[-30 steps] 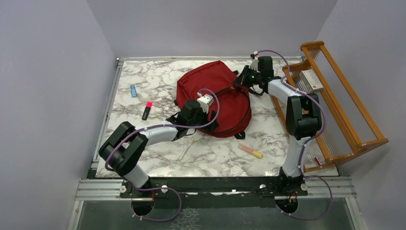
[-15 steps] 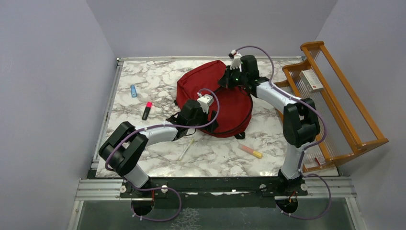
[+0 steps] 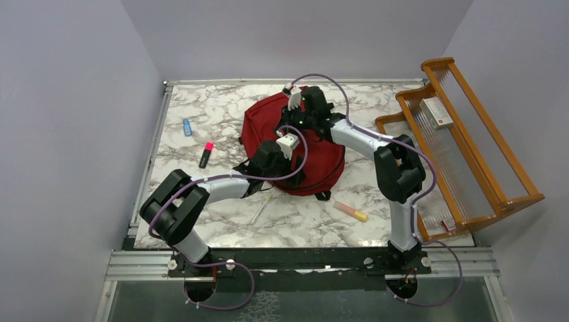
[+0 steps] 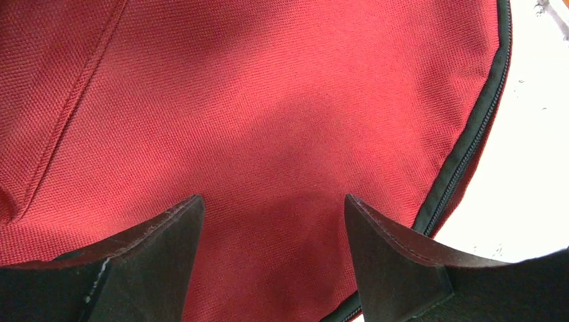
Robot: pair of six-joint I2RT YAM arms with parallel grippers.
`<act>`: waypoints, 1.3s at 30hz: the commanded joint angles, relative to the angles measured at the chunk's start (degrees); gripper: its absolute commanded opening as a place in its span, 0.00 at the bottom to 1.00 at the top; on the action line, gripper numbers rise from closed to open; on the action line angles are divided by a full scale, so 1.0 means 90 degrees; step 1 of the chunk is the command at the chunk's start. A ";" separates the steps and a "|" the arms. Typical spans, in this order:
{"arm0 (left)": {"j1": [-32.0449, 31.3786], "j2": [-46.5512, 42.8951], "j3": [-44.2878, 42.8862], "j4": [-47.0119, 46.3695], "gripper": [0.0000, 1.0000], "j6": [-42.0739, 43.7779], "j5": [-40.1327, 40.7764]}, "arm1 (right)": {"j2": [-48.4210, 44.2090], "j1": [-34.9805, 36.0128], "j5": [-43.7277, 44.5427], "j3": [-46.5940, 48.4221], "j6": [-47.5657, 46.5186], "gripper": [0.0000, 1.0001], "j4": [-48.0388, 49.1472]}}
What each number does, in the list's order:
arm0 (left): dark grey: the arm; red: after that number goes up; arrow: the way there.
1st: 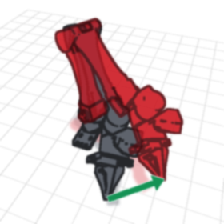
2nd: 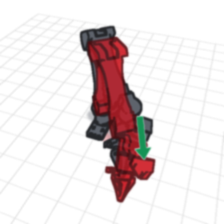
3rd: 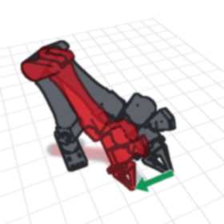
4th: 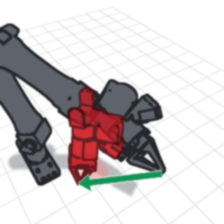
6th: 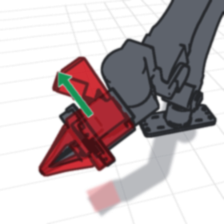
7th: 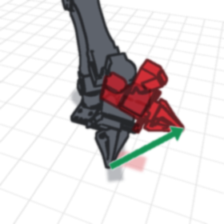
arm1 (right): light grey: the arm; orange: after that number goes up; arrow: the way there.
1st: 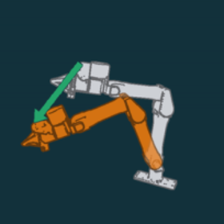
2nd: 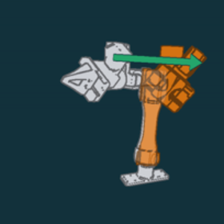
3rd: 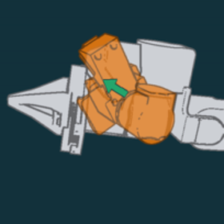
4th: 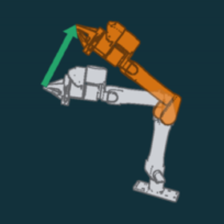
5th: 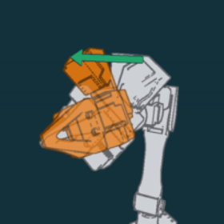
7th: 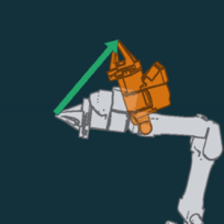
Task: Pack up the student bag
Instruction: Unzip the student bag at the center of the board.
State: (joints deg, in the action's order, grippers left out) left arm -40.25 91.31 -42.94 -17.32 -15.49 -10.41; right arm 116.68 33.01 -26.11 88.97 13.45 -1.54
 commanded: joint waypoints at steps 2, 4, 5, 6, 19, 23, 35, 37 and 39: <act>-0.0028 0.0067 0.0167 -0.0315 0.77 -0.0022 0.0060 | 0.0386 0.0422 -0.0825 0.0407 0.0168 0.00 -0.0151; -0.0030 0.0084 0.0207 -0.0352 0.77 -0.0027 0.0029 | 0.0529 0.0492 -0.1113 0.0488 0.0226 0.00 -0.0161; -0.0025 0.0075 0.0222 -0.0359 0.77 -0.0027 0.0025 | 0.0590 0.0521 -0.1269 0.0524 0.0224 0.01 -0.0151; -0.0029 0.0060 0.0235 -0.0369 0.77 -0.0027 0.0026 | 0.0642 0.0548 -0.1437 0.0554 0.0224 0.01 -0.0112; -0.0038 0.0061 0.0406 -0.0536 0.76 -0.0035 0.0054 | 0.1735 0.0784 -0.3045 0.1906 0.0085 0.00 -0.0557; -0.0049 0.0063 0.0407 -0.0551 0.76 -0.0082 0.0114 | 0.1895 0.0785 -0.3167 0.2124 -0.0001 0.01 -0.0765; -0.0040 -0.1442 0.0570 -0.0458 0.77 -0.0295 0.0359 | 0.0129 0.0731 0.0400 0.1484 -0.0659 0.45 -0.0998; 0.0005 -0.1786 0.0549 -0.0301 0.78 -0.0439 0.0484 | -0.0370 0.0686 0.1280 0.0996 -0.0588 0.47 -0.0709; 0.0120 -0.2055 0.0474 -0.0055 0.78 -0.0629 0.0575 | -0.0860 0.0641 0.1955 0.0482 -0.0544 0.53 -0.0430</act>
State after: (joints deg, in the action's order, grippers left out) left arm -40.47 78.15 -37.89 -20.45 -17.76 -8.29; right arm 118.74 39.62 -26.24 99.22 8.97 -10.41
